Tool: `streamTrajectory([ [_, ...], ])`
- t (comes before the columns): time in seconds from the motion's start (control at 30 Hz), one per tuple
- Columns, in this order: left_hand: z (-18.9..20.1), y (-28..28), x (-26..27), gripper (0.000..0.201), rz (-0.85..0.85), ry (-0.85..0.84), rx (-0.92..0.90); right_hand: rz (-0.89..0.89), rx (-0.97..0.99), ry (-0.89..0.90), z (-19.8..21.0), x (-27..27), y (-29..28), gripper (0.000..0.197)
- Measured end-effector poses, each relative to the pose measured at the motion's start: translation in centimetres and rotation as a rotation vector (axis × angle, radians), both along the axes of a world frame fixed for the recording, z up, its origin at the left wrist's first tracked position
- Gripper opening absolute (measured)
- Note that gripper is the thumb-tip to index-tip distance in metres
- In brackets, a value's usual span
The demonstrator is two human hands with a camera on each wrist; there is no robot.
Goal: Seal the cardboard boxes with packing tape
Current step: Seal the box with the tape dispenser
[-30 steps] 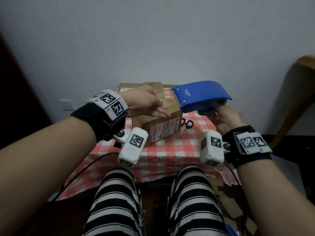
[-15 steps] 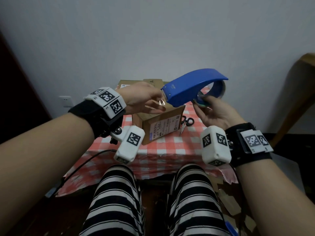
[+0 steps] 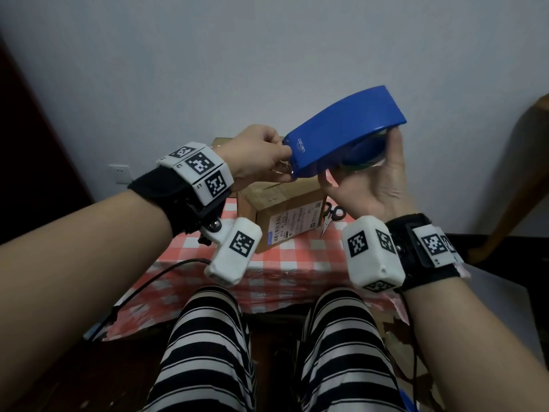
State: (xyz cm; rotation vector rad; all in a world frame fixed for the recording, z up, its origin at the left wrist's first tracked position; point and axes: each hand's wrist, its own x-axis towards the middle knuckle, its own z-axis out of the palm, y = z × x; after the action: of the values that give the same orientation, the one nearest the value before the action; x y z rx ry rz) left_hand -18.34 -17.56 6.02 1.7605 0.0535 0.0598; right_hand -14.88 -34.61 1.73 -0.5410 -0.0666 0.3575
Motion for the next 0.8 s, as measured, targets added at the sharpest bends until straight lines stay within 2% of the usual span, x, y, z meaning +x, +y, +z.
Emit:
streamTrajectory([
  [0.07,-0.2,0.1,0.1,0.027,0.003,-0.016,0.038,-0.02,-0.056,0.014,-0.1,0.0,0.7,0.092],
  [0.2,-0.4,0.7,0.1,0.026,0.011,-0.015,0.036,-0.018,-0.106,0.071,-0.4,0.2,1.0,0.054],
  [0.23,-0.5,0.8,0.1,0.027,0.01,-0.01,0.026,-0.015,-0.114,0.083,-0.6,0.3,1.0,0.05],
  [0.37,-1.0,1.4,0.2,0.025,0.01,0.027,-0.029,0.017,-0.121,0.092,-0.9,0.5,0.9,0.054],
  [0.5,-1.1,1.7,0.0,0.009,-0.021,0.074,-0.09,0.08,-0.205,0.178,-0.8,0.8,0.8,0.062],
  [0.6,-1.4,2.0,-0.2,0.021,-0.044,0.091,-0.094,0.08,-0.436,0.195,-0.7,0.8,0.5,0.059],
  [0.7,-1.5,2.2,-0.1,0.032,-0.013,0.064,-0.102,0.171,-0.766,0.124,-0.2,0.4,0.3,0.042],
  [0.8,-1.6,2.3,0.0,0.033,0.001,0.039,-0.164,0.126,-0.856,0.045,0.1,0.1,0.4,0.024],
])
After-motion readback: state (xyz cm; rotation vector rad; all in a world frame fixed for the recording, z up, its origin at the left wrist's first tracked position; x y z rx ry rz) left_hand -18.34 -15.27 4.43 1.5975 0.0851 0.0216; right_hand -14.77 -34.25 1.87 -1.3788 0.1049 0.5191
